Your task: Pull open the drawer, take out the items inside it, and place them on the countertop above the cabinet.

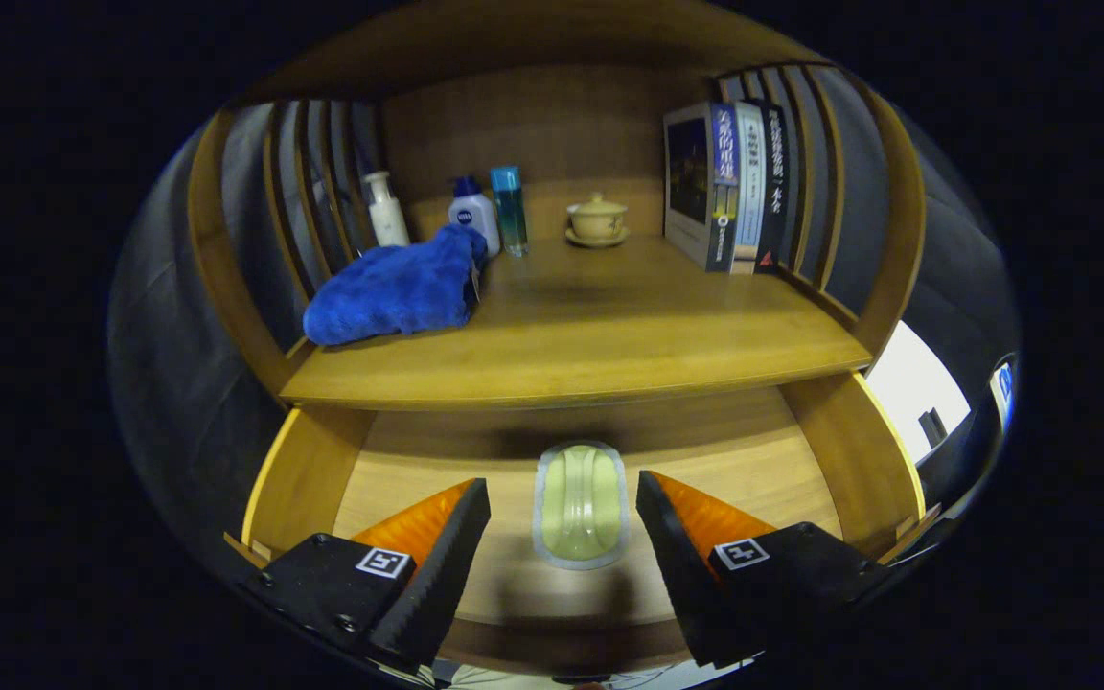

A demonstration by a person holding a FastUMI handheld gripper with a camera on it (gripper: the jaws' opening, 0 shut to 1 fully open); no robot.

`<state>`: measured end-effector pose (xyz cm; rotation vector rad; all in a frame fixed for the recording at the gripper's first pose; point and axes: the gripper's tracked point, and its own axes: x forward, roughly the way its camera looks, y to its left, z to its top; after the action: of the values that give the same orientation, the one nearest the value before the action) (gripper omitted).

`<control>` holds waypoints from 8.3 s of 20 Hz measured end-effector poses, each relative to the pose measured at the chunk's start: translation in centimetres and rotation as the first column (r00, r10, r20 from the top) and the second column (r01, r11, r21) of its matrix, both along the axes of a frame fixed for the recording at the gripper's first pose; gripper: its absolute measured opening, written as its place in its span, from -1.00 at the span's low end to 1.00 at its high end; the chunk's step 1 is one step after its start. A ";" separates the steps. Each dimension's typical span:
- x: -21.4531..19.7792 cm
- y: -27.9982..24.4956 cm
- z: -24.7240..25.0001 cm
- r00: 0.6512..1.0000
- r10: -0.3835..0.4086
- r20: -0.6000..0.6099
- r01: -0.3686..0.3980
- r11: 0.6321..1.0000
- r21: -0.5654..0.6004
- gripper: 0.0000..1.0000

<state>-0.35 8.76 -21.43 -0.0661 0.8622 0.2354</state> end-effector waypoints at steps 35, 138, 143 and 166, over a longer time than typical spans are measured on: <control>0.6 0.1 8.7 0.977 0.037 -0.209 -0.047 0.998 -0.044 -0.57; -2.5 -2.5 -0.6 0.909 -0.030 0.415 0.018 0.999 0.035 0.94; -0.3 -2.0 -0.9 0.909 -0.022 0.417 0.013 1.000 0.024 0.94; 4.4 -2.4 10.4 0.858 -0.083 0.508 0.051 0.996 0.077 1.00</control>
<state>4.05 6.32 -11.06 -0.0385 0.3234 0.1654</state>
